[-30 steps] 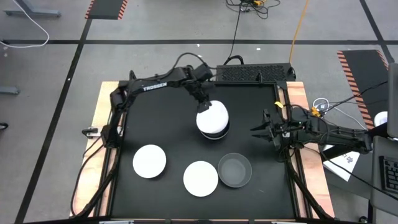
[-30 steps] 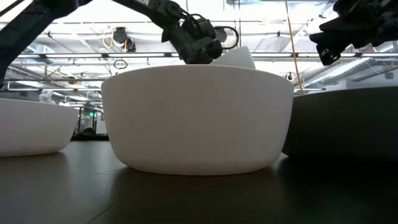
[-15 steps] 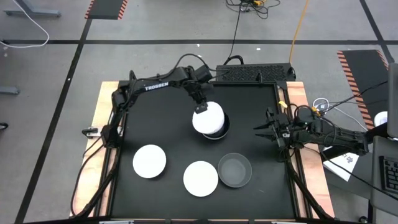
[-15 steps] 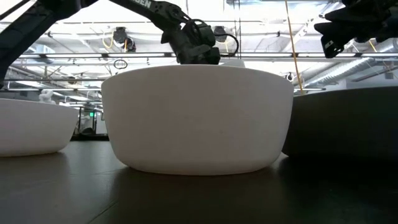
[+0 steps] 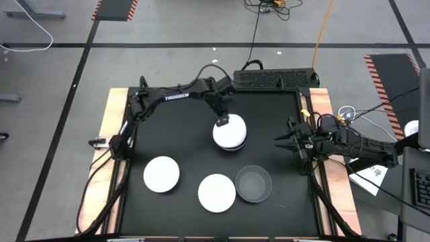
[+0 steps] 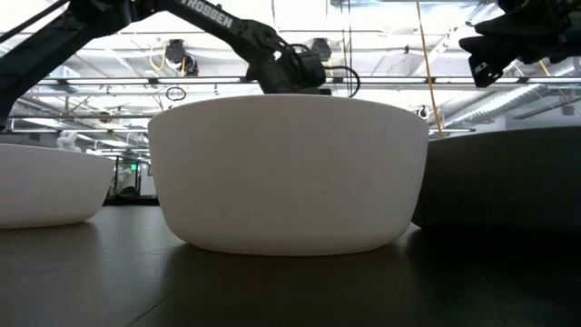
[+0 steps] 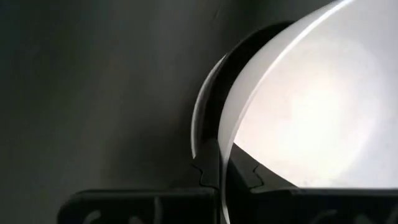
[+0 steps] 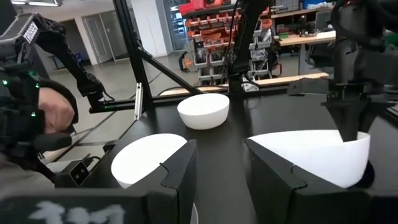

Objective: Nest bowls inside each other
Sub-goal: Stack the top left white bowl on the black bowl

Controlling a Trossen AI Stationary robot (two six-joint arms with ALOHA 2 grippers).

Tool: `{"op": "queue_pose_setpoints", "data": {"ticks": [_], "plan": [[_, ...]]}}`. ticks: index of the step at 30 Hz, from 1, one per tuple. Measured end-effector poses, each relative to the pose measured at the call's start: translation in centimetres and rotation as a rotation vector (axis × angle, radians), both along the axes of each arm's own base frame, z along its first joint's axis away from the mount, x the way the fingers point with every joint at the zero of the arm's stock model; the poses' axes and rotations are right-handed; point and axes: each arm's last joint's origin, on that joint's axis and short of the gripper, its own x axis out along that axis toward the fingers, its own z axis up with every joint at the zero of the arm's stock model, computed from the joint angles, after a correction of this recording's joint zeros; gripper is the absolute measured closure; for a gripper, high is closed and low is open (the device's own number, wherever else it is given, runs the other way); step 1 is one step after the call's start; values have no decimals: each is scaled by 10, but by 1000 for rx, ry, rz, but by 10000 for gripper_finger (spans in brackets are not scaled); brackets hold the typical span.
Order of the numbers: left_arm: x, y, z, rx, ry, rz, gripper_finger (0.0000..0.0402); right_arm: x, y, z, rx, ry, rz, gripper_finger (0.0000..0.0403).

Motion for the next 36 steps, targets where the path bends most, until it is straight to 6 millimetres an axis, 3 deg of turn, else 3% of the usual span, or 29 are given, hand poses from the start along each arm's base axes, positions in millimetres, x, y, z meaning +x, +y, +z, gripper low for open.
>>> {"op": "queue_pose_setpoints", "data": {"ticks": [6, 16, 36], "plan": [[-8, -7, -9, 47, 165, 23, 401, 0, 0, -3, 13, 30, -1, 282], [-16, -34, -5, 147, 363, 6, 401, 0, 0, -4, 27, 45, -2, 282], [-18, -57, -6, 237, 490, -11, 401, 0, 0, -4, 57, 50, -7, 282]]}}
